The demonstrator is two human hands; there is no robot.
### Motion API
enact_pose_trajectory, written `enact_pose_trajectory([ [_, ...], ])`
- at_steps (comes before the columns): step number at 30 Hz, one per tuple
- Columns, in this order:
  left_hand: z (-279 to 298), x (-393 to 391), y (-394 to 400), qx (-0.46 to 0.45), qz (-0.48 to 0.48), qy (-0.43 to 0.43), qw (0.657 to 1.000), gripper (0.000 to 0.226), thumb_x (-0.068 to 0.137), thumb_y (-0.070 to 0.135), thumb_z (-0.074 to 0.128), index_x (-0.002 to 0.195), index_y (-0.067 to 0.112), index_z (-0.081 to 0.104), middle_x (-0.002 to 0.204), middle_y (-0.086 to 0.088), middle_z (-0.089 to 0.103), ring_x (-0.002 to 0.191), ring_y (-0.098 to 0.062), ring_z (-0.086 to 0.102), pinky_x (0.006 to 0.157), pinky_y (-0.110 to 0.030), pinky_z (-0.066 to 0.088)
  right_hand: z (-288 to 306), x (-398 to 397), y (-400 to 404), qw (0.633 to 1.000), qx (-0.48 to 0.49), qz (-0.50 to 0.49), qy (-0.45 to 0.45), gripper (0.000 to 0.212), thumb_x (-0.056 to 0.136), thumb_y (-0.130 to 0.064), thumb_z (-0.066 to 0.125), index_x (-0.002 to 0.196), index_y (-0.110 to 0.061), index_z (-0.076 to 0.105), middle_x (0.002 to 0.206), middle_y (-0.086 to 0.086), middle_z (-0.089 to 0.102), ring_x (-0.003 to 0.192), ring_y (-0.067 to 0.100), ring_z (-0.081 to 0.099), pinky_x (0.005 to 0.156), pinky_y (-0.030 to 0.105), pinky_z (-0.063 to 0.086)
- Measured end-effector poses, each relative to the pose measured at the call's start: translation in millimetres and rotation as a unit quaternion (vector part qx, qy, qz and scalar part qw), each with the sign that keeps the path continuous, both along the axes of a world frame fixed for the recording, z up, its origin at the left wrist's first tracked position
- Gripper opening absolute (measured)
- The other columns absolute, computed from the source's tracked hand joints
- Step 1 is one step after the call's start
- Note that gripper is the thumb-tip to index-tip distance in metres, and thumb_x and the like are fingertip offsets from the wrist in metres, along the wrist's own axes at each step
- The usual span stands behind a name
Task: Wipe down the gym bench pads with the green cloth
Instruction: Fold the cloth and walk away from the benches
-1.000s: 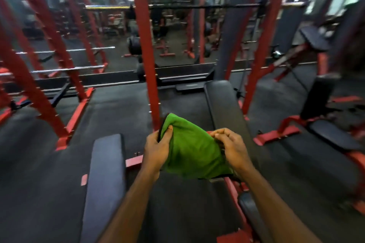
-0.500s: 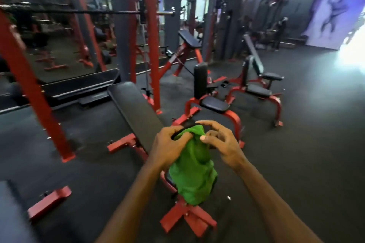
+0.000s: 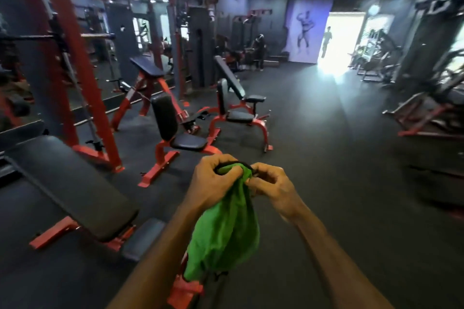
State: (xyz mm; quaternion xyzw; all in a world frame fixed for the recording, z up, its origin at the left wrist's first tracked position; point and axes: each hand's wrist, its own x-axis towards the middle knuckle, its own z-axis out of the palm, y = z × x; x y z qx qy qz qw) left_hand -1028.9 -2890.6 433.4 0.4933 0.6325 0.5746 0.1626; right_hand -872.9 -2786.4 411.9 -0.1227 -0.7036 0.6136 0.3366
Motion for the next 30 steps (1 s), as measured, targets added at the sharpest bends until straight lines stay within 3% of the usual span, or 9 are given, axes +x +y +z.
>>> enact_pose_trajectory([
  [3, 2, 39, 42, 0.001, 0.006, 0.018, 1.0, 0.03, 0.065, 0.049, 0.071, 0.082, 0.026, 0.078, 0.082, 0.007, 0.076, 0.078, -0.01, 0.072, 0.074, -0.033, 0.059, -5, 59, 38, 0.996, 0.022, -0.091, -0.009, 0.052, 0.074, -0.042, 0.084, 0.09, 0.004, 0.068, 0.079, 0.009, 0.062, 0.075, 0.02, 0.056, 0.069, 0.034, 0.05],
  [7, 10, 72, 104, 0.026, 0.038, 0.065, 0.997, 0.015, 0.07, 0.037, 0.084, 0.077, 0.029, 0.074, 0.081, 0.009, 0.073, 0.073, -0.004, 0.068, 0.073, -0.029, 0.057, -1, 139, 94, 0.981, 0.079, -0.143, -0.108, 0.05, 0.073, -0.062, 0.086, 0.071, -0.017, 0.064, 0.066, 0.002, 0.061, 0.064, 0.015, 0.054, 0.059, 0.036, 0.044],
  [11, 7, 70, 165, 0.047, 0.079, 0.078, 0.993, 0.037, 0.065, 0.058, 0.075, 0.085, 0.027, 0.077, 0.086, 0.009, 0.073, 0.08, -0.011, 0.071, 0.075, -0.039, 0.063, -1, 201, 149, 0.969, 0.065, -0.117, -0.208, 0.027, 0.082, -0.029, 0.088, 0.086, -0.009, 0.071, 0.084, 0.011, 0.077, 0.075, 0.022, 0.071, 0.067, 0.035, 0.057],
  [15, -8, 61, 238, 0.035, 0.111, 0.13, 0.985, 0.032, 0.066, 0.057, 0.087, 0.077, 0.032, 0.069, 0.089, 0.01, 0.067, 0.088, -0.016, 0.067, 0.08, -0.036, 0.058, -3, 228, 219, 0.96, 0.066, -0.236, -0.136, 0.028, 0.081, -0.031, 0.081, 0.086, -0.004, 0.074, 0.077, 0.003, 0.072, 0.072, 0.014, 0.062, 0.067, 0.03, 0.049],
  [18, -23, 41, 301, -0.006, 0.105, 0.156, 0.982, 0.045, 0.056, 0.07, 0.084, 0.072, 0.032, 0.067, 0.087, 0.009, 0.066, 0.087, -0.02, 0.067, 0.079, -0.036, 0.056, 1, 228, 275, 0.955, 0.057, -0.272, -0.102, 0.029, 0.083, -0.03, 0.078, 0.091, -0.003, 0.072, 0.081, 0.003, 0.07, 0.075, 0.012, 0.061, 0.068, 0.024, 0.049],
  [22, -38, 11, 387, -0.041, 0.027, 0.042, 0.998, 0.042, 0.056, 0.063, 0.079, 0.076, 0.026, 0.073, 0.086, 0.004, 0.071, 0.084, -0.022, 0.071, 0.08, -0.042, 0.06, 10, 212, 356, 0.957, 0.061, -0.254, -0.13, 0.008, 0.095, 0.002, 0.068, 0.102, 0.002, 0.071, 0.093, 0.007, 0.073, 0.085, 0.011, 0.067, 0.077, 0.022, 0.055],
  [25, -31, 4, 452, -0.023, -0.098, -0.061, 0.993, 0.021, 0.067, 0.036, 0.069, 0.085, 0.026, 0.076, 0.092, 0.001, 0.075, 0.087, -0.021, 0.069, 0.083, -0.042, 0.06, 17, 190, 414, 0.95, 0.058, -0.274, -0.137, 0.029, 0.089, 0.021, 0.056, 0.09, -0.003, 0.072, 0.091, 0.005, 0.073, 0.089, 0.011, 0.068, 0.082, 0.021, 0.052],
  [27, -15, 8, 488, 0.025, -0.209, -0.122, 0.97, 0.016, 0.066, 0.019, 0.061, 0.076, 0.019, 0.074, 0.097, -0.005, 0.073, 0.089, -0.02, 0.065, 0.08, -0.032, 0.054, 23, 174, 446, 0.948, 0.073, -0.285, -0.118, 0.039, 0.082, 0.026, 0.051, 0.075, -0.008, 0.068, 0.088, 0.002, 0.073, 0.092, 0.01, 0.068, 0.087, 0.019, 0.049],
  [30, 8, 22, 533, 0.037, -0.345, -0.199, 0.916, 0.014, 0.068, 0.023, 0.053, 0.059, 0.017, 0.063, 0.101, -0.022, 0.064, 0.098, -0.023, 0.062, 0.093, -0.031, 0.05, 29, 150, 490, 0.952, 0.096, -0.276, -0.086, 0.04, 0.082, 0.025, 0.056, 0.071, -0.013, 0.066, 0.097, 0.005, 0.074, 0.102, 0.012, 0.069, 0.094, 0.02, 0.048],
])
